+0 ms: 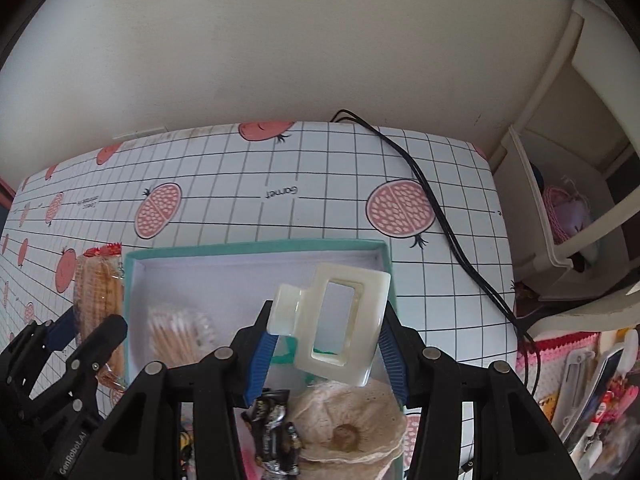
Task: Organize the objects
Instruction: 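Carry the snack bar with the left gripper while the right carries the hair clip over the tray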
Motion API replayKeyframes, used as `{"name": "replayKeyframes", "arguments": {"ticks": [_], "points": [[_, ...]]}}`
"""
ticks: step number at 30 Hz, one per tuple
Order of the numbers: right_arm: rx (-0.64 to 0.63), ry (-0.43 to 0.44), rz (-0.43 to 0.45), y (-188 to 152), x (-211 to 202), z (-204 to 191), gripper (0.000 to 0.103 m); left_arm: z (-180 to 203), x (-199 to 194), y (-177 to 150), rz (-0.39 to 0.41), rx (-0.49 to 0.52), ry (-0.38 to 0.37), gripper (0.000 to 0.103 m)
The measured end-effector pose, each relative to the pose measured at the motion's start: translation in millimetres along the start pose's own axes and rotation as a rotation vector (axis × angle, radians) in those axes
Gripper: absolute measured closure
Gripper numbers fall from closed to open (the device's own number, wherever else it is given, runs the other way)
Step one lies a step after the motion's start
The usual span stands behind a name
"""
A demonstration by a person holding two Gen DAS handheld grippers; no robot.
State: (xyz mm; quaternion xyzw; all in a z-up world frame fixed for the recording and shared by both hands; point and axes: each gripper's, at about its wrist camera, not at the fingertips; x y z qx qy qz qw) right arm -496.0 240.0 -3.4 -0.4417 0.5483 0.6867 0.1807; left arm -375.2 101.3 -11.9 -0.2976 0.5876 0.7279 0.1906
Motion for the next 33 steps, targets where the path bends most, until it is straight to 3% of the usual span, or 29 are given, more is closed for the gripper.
{"name": "replayKeyframes", "arguments": {"ticks": [15, 33], "points": [[-0.017, 0.017, -0.045, -6, 35, 7, 0.052, 7, 22, -15, -0.042, 0.039, 0.043, 0.063], [-0.016, 0.007, -0.079, -11, 59, 3, 0.052, 8, 27, -19, -0.041, 0.046, 0.042, 0.063]]}}
Point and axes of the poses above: each gripper's, at about its wrist camera, not at the fingertips, and x roughly the way its jaws point, z to its right, y to its top, and after that the axes turned 15 degrees about z, right-handed
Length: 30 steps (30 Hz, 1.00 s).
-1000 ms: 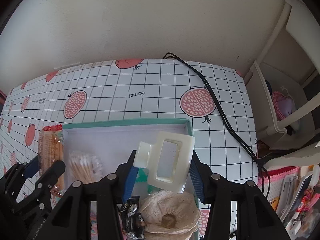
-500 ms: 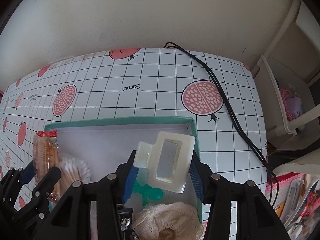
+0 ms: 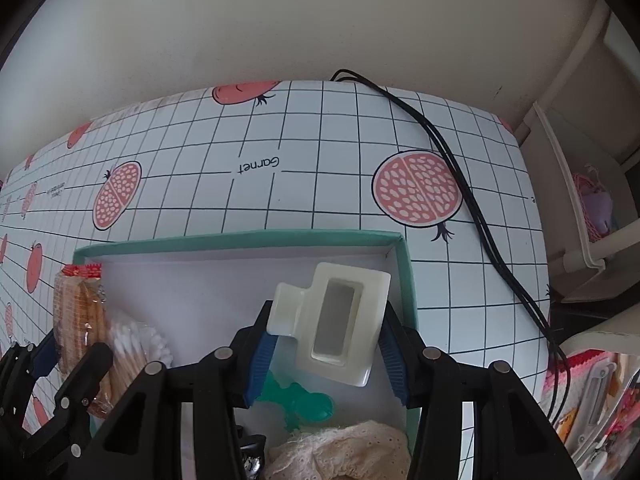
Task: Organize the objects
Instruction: 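Carry the snack bar with the left gripper while the right carries the hair clip over the tray, then open both grippers to release the snack bar and hair clip into the tray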
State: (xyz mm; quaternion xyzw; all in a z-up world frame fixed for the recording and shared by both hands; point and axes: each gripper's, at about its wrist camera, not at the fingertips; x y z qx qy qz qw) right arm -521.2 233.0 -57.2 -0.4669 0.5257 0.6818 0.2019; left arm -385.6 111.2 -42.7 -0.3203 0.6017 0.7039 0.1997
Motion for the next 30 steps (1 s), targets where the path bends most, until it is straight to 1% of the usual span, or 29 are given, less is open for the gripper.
{"name": "replayKeyframes", "arguments": {"ticks": [9, 12, 15, 17, 19, 23, 27, 29, 30], "points": [[-0.001, 0.006, -0.009, -1.2, 2.3, -0.5, 0.051, 0.5, 1.0, 1.4, -0.004, -0.001, -0.012, 0.061], [-0.004, 0.002, -0.009, -1.1, 2.1, -2.5, 0.051, 2.1, 0.9, 2.1, -0.004, 0.006, -0.02, 0.059], [-0.008, 0.001, -0.011, -1.0, 1.8, -2.9, 0.05, 2.5, 1.3, 2.4, -0.008, 0.008, -0.025, 0.054], [-0.01, 0.003, -0.011, -1.1, 1.6, -3.1, 0.05, 2.9, 0.9, 2.7, -0.009, 0.007, -0.027, 0.053], [-0.006, 0.006, -0.012, -1.2, 1.0, -3.2, 0.048, 3.5, 0.1, 3.3, -0.007, 0.007, -0.029, 0.052], [-0.008, 0.017, -0.009, -1.1, -1.5, -5.4, 0.042, 4.3, -1.5, 4.8, -0.001, 0.007, -0.034, 0.05], [-0.005, 0.016, -0.001, -0.1, -2.5, -3.3, 0.041, 4.2, -1.7, 4.3, -0.004, 0.005, -0.037, 0.049], [-0.003, 0.02, -0.002, 2.5, 0.2, -3.8, 0.04, 3.6, -2.1, 4.8, -0.004, 0.004, -0.038, 0.043], [-0.002, 0.024, -0.001, 2.6, -0.2, -3.9, 0.038, 3.2, -2.4, 5.1, -0.003, 0.002, -0.039, 0.037]]}}
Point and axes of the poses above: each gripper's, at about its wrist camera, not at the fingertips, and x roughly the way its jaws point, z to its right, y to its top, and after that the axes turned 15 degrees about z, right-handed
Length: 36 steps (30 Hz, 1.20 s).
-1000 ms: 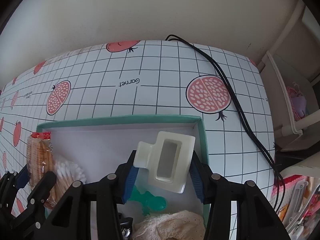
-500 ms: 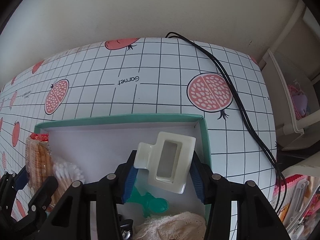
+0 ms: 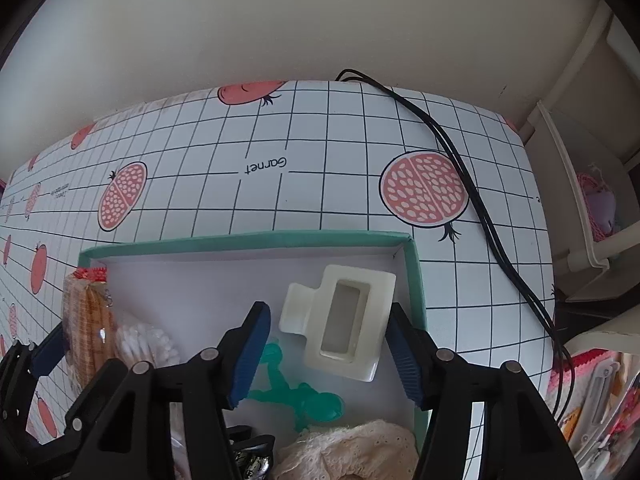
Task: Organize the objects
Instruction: 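Open both grippers to release the snack bar and hair clip into the tray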
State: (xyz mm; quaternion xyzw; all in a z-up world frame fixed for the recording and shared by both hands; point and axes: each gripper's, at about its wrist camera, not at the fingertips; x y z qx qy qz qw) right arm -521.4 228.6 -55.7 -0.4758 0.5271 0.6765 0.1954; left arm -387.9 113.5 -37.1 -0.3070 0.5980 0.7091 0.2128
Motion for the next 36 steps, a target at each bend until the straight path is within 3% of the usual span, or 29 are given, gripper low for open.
{"name": "replayKeyframes", "arguments": {"ticks": [29, 31, 32, 36], "points": [[0.009, 0.021, 0.069, 6, -20, 4, 0.016, -21, -17, 14, 0.047, -0.053, 0.024, 0.036], [0.01, 0.024, 0.075, 9, -21, 2, 0.011, -26, -18, 14, 0.052, -0.062, 0.032, 0.036], [0.01, 0.024, 0.078, 9, -22, 1, 0.003, -29, -19, 14, 0.055, -0.067, 0.038, 0.036], [0.006, 0.031, 0.076, 10, -27, -1, 0.001, -36, -19, 14, 0.06, -0.081, 0.055, 0.035]]}}
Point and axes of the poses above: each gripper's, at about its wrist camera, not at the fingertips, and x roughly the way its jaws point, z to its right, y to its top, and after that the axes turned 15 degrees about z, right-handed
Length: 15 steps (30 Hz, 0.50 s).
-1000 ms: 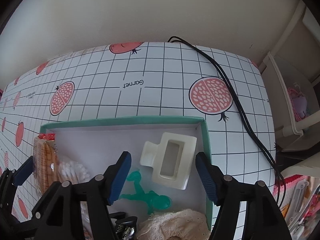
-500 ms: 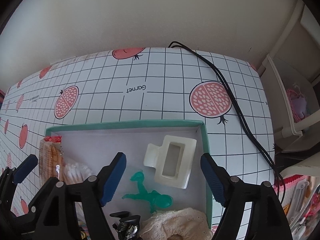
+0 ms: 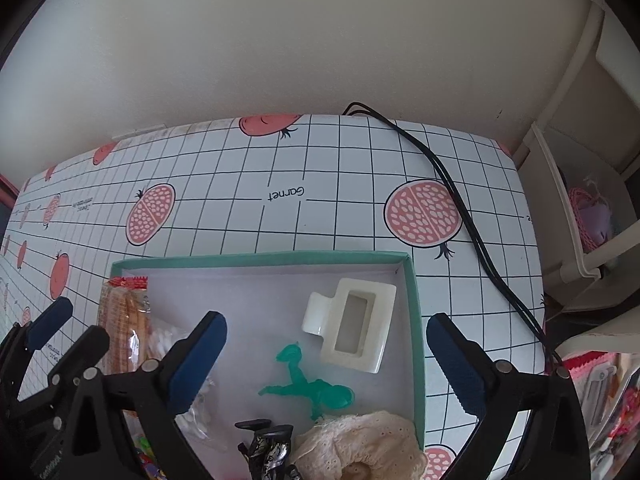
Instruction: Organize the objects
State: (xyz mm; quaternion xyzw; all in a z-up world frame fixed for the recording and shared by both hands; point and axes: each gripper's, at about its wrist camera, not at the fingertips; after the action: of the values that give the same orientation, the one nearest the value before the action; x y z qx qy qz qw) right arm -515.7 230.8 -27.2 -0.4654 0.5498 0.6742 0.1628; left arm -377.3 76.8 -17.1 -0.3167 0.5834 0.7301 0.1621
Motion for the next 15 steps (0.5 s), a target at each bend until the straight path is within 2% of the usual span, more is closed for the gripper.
{"name": "replayKeyframes", "arguments": {"ticks": [3, 8, 10, 15], "points": [[0.011, -0.024, 0.016, -1, -6, 0, 0.0, -6, 0, 0, 0.004, -0.015, 0.009, 0.015], [0.033, -0.038, 0.028, -3, -13, 0, 0.0, -20, -5, 4, 0.029, -0.05, 0.028, 0.011], [0.036, -0.044, 0.027, -5, -15, -1, 0.0, -25, -6, 6, 0.035, -0.063, 0.045, 0.002], [0.055, -0.049, 0.03, -11, -25, -2, 0.0, -39, -16, 14, 0.072, -0.08, 0.088, 0.0]]}}
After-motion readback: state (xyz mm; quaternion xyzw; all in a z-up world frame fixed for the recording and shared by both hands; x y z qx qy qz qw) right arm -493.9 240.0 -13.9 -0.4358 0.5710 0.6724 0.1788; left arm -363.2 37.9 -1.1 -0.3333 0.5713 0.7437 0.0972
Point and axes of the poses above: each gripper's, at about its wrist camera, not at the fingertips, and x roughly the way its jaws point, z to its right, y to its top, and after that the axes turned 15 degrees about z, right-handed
